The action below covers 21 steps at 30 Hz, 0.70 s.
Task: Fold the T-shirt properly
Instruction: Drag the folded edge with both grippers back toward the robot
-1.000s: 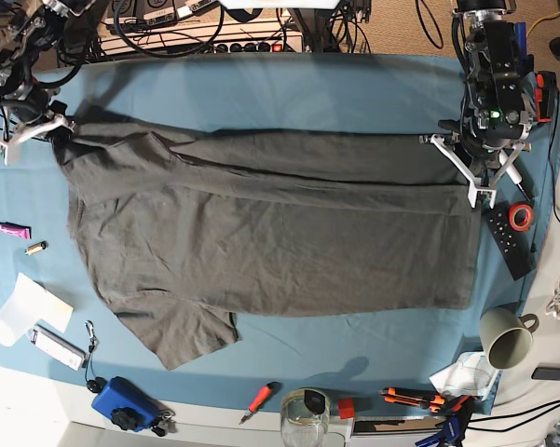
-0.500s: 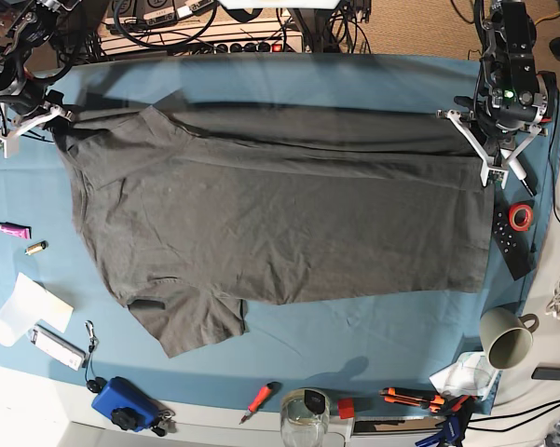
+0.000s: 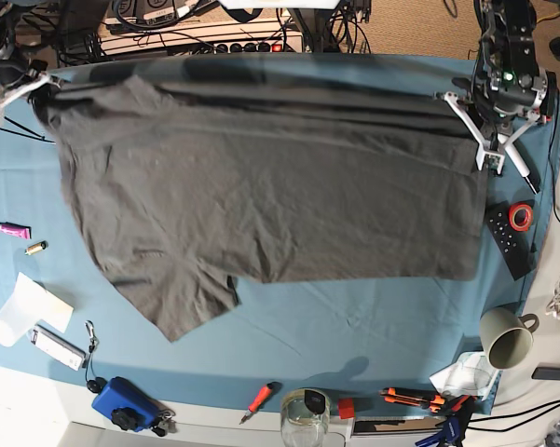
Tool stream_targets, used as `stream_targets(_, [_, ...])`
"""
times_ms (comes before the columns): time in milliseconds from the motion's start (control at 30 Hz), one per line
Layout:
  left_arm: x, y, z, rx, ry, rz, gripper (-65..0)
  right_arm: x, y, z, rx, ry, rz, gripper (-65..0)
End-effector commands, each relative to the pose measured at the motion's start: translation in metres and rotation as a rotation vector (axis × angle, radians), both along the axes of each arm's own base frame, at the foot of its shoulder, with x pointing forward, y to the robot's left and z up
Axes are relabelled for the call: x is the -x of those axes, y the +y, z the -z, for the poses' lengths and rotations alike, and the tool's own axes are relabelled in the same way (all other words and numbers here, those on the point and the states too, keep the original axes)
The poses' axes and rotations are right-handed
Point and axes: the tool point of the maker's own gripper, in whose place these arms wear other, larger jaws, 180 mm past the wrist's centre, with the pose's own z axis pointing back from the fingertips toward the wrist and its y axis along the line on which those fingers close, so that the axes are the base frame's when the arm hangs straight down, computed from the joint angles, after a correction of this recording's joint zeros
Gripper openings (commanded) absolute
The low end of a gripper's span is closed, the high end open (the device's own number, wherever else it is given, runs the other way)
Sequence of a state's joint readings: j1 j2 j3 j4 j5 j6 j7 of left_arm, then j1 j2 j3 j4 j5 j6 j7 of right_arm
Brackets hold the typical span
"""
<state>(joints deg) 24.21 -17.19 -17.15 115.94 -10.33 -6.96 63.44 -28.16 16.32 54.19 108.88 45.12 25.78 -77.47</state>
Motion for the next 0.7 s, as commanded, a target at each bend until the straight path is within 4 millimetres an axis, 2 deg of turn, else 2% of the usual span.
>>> stream_targets(0, [-0.001,0.009,-0.009,-0.046,-0.019,0.002,-65.0,-0.001,-0.009,-0.010,0.042,-0.007,-0.004,-65.0])
stream_targets(200, [0.012,0.008,-0.010,-0.055,-0.005,0.009,-65.0,0.008,-0.006,-0.006,0.029,0.021,-0.009,-65.0])
stream_targets(500, [0.010,0.010,-0.012,-0.057,-0.023,0.006,-65.0,0.006,-0.007,-0.008,0.033,0.006,-0.009,-65.0])
stream_targets(533, [0.010,0.010,-0.012,-0.057,-0.026,0.006,-63.8,0.006,-0.007,-0.008,0.034,0.006,-0.011,-65.0])
stream_targets(567, [0.009,0.010,-0.012,-0.057,-0.026,0.006,-59.4,0.005,-0.007,-0.008,0.035,0.006,-0.016,-64.2])
stream_targets(667, [0.009,0.010,-0.013,-0.057,-0.030,0.006,-49.2,0.005,-0.007,-0.008,0.036,0.007,-0.020,-52.6])
